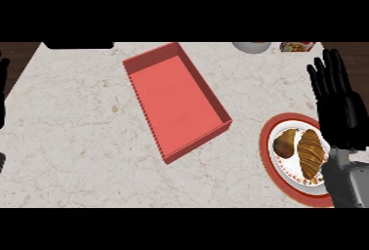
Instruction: Pick the croissant from the plate and place it in the cardboard box
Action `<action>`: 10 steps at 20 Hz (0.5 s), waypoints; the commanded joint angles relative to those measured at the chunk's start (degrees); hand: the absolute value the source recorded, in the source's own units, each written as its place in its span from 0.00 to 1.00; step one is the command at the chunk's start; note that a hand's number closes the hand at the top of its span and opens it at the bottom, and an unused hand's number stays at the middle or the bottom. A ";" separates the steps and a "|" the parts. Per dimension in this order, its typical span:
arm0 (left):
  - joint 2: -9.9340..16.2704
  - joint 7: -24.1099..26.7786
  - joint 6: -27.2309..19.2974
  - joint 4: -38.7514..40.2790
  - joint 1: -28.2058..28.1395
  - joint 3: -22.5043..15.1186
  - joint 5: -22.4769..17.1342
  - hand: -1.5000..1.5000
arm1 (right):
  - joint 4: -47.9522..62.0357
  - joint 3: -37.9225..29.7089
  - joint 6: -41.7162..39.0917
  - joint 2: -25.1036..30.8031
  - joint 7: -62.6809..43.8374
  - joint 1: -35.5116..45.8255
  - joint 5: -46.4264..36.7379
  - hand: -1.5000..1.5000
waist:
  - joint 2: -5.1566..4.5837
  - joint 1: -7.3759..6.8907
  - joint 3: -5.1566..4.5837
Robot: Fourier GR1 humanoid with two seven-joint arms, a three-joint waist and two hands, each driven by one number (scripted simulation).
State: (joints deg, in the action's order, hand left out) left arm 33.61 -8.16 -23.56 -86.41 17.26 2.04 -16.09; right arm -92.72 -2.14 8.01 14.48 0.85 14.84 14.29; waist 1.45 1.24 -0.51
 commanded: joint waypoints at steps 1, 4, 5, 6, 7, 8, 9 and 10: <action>-1.02 0.41 2.38 -2.62 -4.22 -0.94 0.80 0.50 | -0.81 -4.05 -0.23 2.48 2.51 -1.69 -0.69 0.00 | -1.34 -1.26 0.52; -3.96 1.12 0.75 -3.38 -8.31 -10.62 7.60 0.50 | 3.08 -8.73 2.59 4.94 6.71 0.50 -2.92 0.00 | -1.49 -1.29 0.59; -3.37 1.74 2.19 -1.92 -10.22 -11.46 7.96 0.50 | 5.17 -12.47 1.72 8.42 7.61 2.15 -2.22 0.00 | -1.68 -1.47 0.60; -3.97 2.73 2.90 -0.63 -11.28 -14.09 9.66 0.50 | 6.54 -14.07 1.15 8.32 11.51 1.57 -1.62 0.00 | -1.90 -1.13 0.66; -2.05 0.83 2.98 -0.69 -9.18 -9.51 6.09 0.50 | 10.47 -8.04 5.22 18.43 2.03 -7.38 -18.79 0.00 | -5.06 1.29 -1.38; -2.85 0.91 4.33 -1.00 -10.97 -12.15 6.59 0.50 | 12.24 -10.48 10.86 16.95 3.36 -8.06 -20.91 1.00 | -3.45 0.44 -0.04; -4.07 2.37 4.45 0.02 -12.12 -13.59 7.38 0.50 | 14.22 -15.11 18.52 9.30 3.60 -6.29 -16.49 1.00 | -2.72 -0.33 0.46; -5.20 2.54 4.73 -0.07 -12.64 -15.00 7.66 0.50 | 14.40 -15.69 21.61 5.68 5.76 -5.35 -15.71 0.00 | -2.16 -0.96 0.56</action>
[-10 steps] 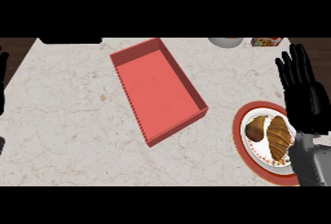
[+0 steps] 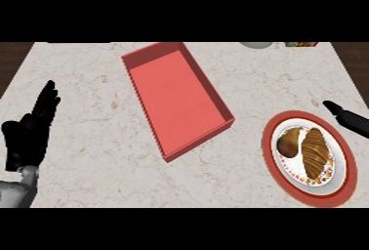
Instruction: Pick the croissant from the plate and place it in the cardboard box
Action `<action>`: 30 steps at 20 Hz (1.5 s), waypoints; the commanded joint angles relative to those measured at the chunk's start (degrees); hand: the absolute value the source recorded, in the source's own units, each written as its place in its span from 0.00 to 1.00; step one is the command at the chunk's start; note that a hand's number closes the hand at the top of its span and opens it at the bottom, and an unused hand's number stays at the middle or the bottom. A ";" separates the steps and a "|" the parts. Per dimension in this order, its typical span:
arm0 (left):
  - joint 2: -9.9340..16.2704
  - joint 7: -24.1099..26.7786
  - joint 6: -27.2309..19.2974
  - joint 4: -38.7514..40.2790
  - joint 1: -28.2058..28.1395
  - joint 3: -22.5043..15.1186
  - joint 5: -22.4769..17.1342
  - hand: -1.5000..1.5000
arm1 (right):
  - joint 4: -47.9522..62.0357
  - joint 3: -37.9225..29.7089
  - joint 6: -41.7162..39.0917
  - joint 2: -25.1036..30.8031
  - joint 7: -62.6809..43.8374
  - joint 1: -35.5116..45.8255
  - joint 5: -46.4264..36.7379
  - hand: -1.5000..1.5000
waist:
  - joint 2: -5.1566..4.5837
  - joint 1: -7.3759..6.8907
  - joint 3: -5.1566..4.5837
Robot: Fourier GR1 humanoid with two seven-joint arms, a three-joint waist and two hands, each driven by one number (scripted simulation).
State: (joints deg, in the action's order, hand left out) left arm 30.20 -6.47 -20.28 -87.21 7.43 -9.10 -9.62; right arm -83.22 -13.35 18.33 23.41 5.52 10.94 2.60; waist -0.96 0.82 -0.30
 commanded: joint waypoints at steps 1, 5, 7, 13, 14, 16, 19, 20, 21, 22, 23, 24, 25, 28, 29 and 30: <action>-2.78 2.94 1.33 1.64 -4.57 -4.40 1.71 0.50 | 6.13 -3.60 13.57 -7.13 4.08 -1.48 -4.19 0.00 | 0.39 -1.26 0.35; -3.52 3.53 2.53 0.20 -6.83 -4.48 3.46 0.50 | 11.61 -8.51 6.31 -5.03 17.52 -4.13 0.90 0.00 | 0.92 -0.99 0.35; -3.49 4.05 2.63 3.04 -4.68 -3.56 3.80 0.50 | 6.08 -2.41 7.24 -3.89 11.38 -9.55 -6.12 0.00 | 0.97 -0.48 0.27; -4.42 3.38 1.55 2.27 -5.53 -4.58 4.47 0.50 | 3.26 3.49 -1.73 12.64 -8.59 -11.53 -16.58 0.00 | 1.05 -0.68 -0.02; -3.28 2.73 2.82 0.59 -6.19 -3.75 3.23 0.50 | 4.93 3.29 -4.75 14.69 -9.45 -12.34 -16.40 0.00 | 1.07 -1.09 0.09; -3.52 3.24 2.10 1.86 -5.12 -3.12 3.65 0.50 | 3.77 6.65 -11.10 18.71 -13.41 -13.59 -18.22 0.00 | 0.97 -0.98 -0.01; -4.49 2.82 1.96 2.27 -3.82 -4.19 4.62 0.50 | -0.02 10.88 -19.24 21.50 -22.30 -13.88 -18.47 0.00 | 0.98 -0.56 -0.01; -5.10 3.57 1.31 2.34 -6.12 -4.53 4.95 0.50 | -1.56 10.36 -22.28 23.25 -24.72 -14.20 -17.10 0.00 | 1.11 -0.66 0.03; -6.53 3.65 0.51 3.16 -5.27 -4.96 5.34 0.50 | -2.38 11.22 -25.23 24.36 -27.62 -12.62 -16.54 0.00 | 0.99 -0.80 0.04; -5.51 3.78 2.11 2.42 -5.36 -4.44 4.64 0.50 | -4.12 13.77 -25.74 22.10 -29.70 -12.69 -16.98 0.00 | 1.02 -1.04 0.12; -4.63 2.49 2.22 3.04 -4.08 -3.44 4.88 0.50 | -6.12 13.76 -27.50 21.62 -32.23 -13.07 -15.39 0.00 | 1.05 -0.65 0.16; -2.29 0.99 4.38 -1.96 -6.70 -2.31 2.70 0.50 | -8.87 14.76 -27.77 21.14 -36.44 -12.10 -15.96 0.00 | 1.22 -1.35 0.19; -4.84 6.74 2.79 4.08 -7.02 -3.00 5.14 0.50 | -8.05 17.53 -27.16 18.40 -37.66 -11.44 -17.46 0.00 | 0.94 -1.20 0.18; -5.46 3.53 5.21 6.84 -1.50 -0.69 4.17 0.50 | -13.99 16.65 -28.94 17.00 -46.17 -10.28 -17.25 0.00 | 0.99 -0.48 0.24; -7.09 0.47 2.74 1.32 -4.57 -3.66 6.19 0.50 | -12.78 19.15 -27.76 14.78 -48.34 -8.49 -20.09 0.00 | 1.01 -1.01 0.27; -6.77 3.89 3.68 3.22 -5.21 -1.79 6.89 0.50 | -10.30 17.00 -29.21 15.40 -44.15 -10.90 -20.20 0.00 | 1.00 -0.82 0.29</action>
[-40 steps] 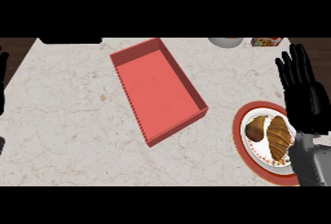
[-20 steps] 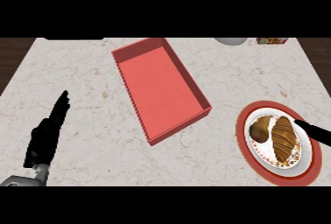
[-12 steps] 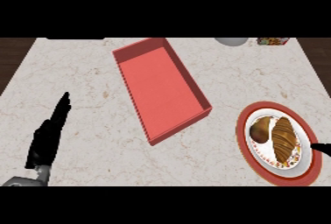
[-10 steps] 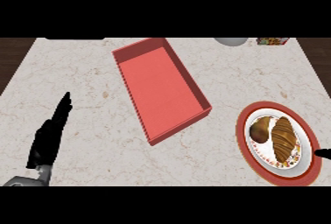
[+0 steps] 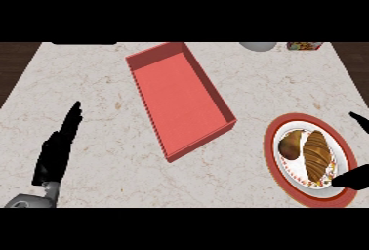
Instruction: Pick the croissant from the plate and place it in the cardboard box
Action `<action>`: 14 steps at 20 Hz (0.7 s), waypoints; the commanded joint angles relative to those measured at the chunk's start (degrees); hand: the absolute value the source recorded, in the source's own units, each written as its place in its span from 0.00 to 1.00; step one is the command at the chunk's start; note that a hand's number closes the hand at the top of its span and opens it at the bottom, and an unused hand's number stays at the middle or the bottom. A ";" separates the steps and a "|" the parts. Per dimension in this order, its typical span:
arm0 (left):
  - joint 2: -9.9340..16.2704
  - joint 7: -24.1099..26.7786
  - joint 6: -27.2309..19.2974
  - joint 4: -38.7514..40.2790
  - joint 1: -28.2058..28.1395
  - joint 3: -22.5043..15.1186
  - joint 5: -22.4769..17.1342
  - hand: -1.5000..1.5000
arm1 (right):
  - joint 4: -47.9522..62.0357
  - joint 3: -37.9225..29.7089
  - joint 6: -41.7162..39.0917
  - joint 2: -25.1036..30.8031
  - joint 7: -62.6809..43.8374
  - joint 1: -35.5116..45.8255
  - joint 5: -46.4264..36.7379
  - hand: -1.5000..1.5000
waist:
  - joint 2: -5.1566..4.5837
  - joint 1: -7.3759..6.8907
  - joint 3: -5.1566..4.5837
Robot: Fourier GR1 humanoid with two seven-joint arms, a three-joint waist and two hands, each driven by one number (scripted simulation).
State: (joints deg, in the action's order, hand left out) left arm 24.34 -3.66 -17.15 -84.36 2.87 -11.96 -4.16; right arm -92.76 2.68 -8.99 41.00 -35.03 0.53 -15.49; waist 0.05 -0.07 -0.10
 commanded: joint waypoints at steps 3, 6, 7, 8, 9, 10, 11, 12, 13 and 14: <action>-2.69 -0.42 0.17 0.35 -0.46 1.22 3.35 0.50 | -1.05 3.24 0.66 -7.10 -7.85 1.74 -7.48 0.00 | -0.04 0.05 0.08; 0.19 -4.64 4.91 -3.49 0.73 5.04 1.74 0.50 | 2.90 -1.48 -3.60 -5.79 -5.95 3.74 -6.46 0.00 | -0.04 -0.05 0.10; -1.53 -2.44 3.33 -0.94 1.36 4.56 3.17 0.50 | 2.99 2.00 -3.53 -7.74 -9.16 5.65 -9.08 0.00 | -0.08 -0.11 0.09; -2.20 0.06 2.90 -2.25 -2.47 3.48 4.37 0.50 | 7.68 1.27 -1.80 -9.05 -6.74 6.18 -10.00 0.00 | -0.08 -0.30 0.10; -3.05 1.52 4.69 0.57 -1.17 4.89 3.74 0.50 | 2.47 1.24 -2.94 -9.45 -8.44 2.78 -10.69 0.00 | -0.04 0.06 0.09; -2.10 -5.31 3.05 -7.68 -3.05 3.86 4.78 0.50 | 5.96 0.50 -2.41 -9.00 -4.57 1.76 -10.94 0.00 | 0.00 -0.11 0.12; -3.99 -0.81 4.69 -1.50 -2.47 4.61 4.25 0.50 | 3.61 -1.92 -4.10 -8.04 -4.53 -0.04 -9.59 0.00 | -0.02 0.16 0.09; -5.07 2.29 4.42 -1.36 -3.92 4.39 5.53 0.50 | 3.50 -1.39 -5.54 -8.88 -6.76 2.09 -10.77 0.00 | -0.02 0.04 0.09; -4.27 1.02 6.66 0.04 -1.77 6.95 4.17 0.50 | 5.27 -0.22 -4.55 -11.62 -7.34 4.25 -12.96 0.00 | -0.05 -0.01 0.09; -3.76 0.37 7.32 -1.09 -2.57 8.14 4.56 0.50 | 6.66 -1.39 -4.49 -11.84 -4.60 3.63 -13.50 0.00 | -0.04 -0.02 0.10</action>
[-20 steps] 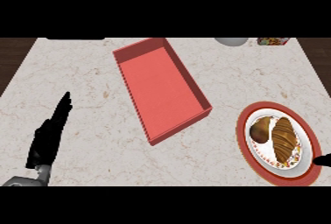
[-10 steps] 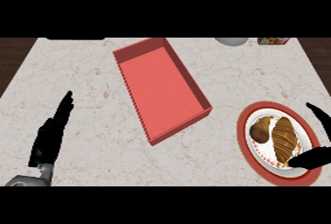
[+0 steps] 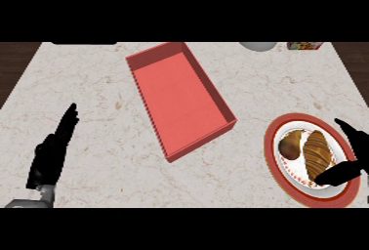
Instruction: Pick the croissant from the plate and place it in the cardboard box
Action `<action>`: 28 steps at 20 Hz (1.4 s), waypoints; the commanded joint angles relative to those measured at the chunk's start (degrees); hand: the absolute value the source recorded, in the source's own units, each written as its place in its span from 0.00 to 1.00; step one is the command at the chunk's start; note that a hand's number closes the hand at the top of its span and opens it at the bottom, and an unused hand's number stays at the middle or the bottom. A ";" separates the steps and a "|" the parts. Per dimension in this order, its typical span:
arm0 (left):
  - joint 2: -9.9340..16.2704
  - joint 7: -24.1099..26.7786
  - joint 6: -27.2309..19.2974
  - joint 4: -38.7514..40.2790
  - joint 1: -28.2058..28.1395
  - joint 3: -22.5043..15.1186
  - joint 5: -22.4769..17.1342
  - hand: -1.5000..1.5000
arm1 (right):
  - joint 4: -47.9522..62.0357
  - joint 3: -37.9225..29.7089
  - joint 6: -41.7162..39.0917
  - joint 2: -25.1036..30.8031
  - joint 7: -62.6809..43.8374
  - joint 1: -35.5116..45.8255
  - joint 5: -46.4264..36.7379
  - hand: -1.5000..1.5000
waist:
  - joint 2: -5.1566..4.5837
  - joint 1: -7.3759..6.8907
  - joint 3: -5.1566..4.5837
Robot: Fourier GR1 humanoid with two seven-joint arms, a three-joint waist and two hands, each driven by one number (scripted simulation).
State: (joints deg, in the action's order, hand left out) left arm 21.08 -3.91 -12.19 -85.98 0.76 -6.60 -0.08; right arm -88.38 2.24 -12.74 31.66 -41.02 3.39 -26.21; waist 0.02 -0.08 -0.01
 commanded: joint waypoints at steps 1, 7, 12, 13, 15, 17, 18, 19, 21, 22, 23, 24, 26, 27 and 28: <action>0.44 -2.68 2.04 -5.15 -2.52 1.98 0.96 0.50 | 1.97 -2.05 0.14 -1.79 3.38 -2.49 -2.37 0.00 | 0.04 -0.01 0.02; -4.48 0.45 2.54 -0.58 -0.96 3.47 5.13 0.50 | 1.83 -3.36 -1.75 -5.65 2.73 0.04 -6.64 0.00 | 0.01 0.03 0.00; -6.03 1.91 4.52 1.83 -0.56 4.79 6.29 0.50 | 5.30 -5.76 -1.63 -7.28 5.39 1.92 -8.27 0.00 | -0.02 0.00 0.01; -5.20 -5.15 4.17 -7.74 -2.90 3.69 6.48 0.50 | -0.87 -3.73 -1.30 -8.43 2.60 -2.15 -9.50 0.00 | 0.06 0.01 0.01; -5.28 -1.68 6.50 -4.58 -2.30 6.27 5.48 0.50 | 7.57 -7.02 -0.36 -7.28 9.99 0.24 -9.78 0.00 | 0.00 -0.04 0.01; -7.88 1.43 4.41 -3.33 -4.55 3.43 8.11 0.50 | 11.38 -4.40 3.22 -10.56 9.02 2.98 -12.69 0.00 | -0.03 -0.22 0.02; -5.96 -1.07 6.83 -3.01 -2.01 7.23 6.80 0.50 | 0.40 -6.18 -3.37 -9.04 4.06 -0.93 -10.45 0.00 | 0.03 0.11 0.00; -5.58 2.97 8.23 1.32 -0.78 9.08 5.36 0.50 | 9.07 -7.01 -0.35 -9.27 9.36 1.57 -11.31 0.00 | -0.02 0.02 0.01; -9.00 1.18 4.51 -1.51 -2.65 5.42 9.71 0.50 | 9.00 -8.11 1.50 -9.05 12.48 -0.64 -11.86 0.00 | 0.00 0.04 0.01; -7.70 0.03 7.10 0.69 0.55 8.02 7.68 0.50 | 4.79 -5.42 0.35 -12.34 6.27 -0.47 -13.46 0.00 | 0.00 0.11 0.00; -9.18 -3.66 5.46 -5.71 -1.37 4.90 10.30 0.50 | 7.75 -7.90 -0.16 -10.13 9.50 0.51 -12.49 0.00 | 0.01 0.02 0.01; -8.99 -1.40 5.82 -5.98 -4.18 5.18 10.32 0.50 | 13.42 -6.53 2.09 -11.52 11.59 3.17 -14.26 0.00 | -0.01 -0.17 0.02; -8.67 0.11 7.01 -0.86 -1.45 7.26 10.00 0.50 | 8.31 -6.55 2.10 -11.48 12.48 -3.24 -14.84 0.00 | 0.01 0.14 0.01; -7.34 -1.01 9.52 -4.43 -2.46 8.44 7.68 0.50 | 14.86 -7.39 0.16 -10.63 12.78 3.30 -14.45 0.00 | -0.02 -0.12 0.02; -8.28 -3.56 7.97 -8.45 -4.38 6.91 10.08 0.50 | 6.30 -8.33 -2.65 -9.72 10.35 -1.62 -13.07 0.00 | 0.05 0.05 0.01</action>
State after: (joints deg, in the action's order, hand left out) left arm 13.23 -4.98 -4.83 -89.78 -1.71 0.50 8.74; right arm -79.19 -4.68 -12.59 21.05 -30.52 3.57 -39.72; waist 0.01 -0.08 0.01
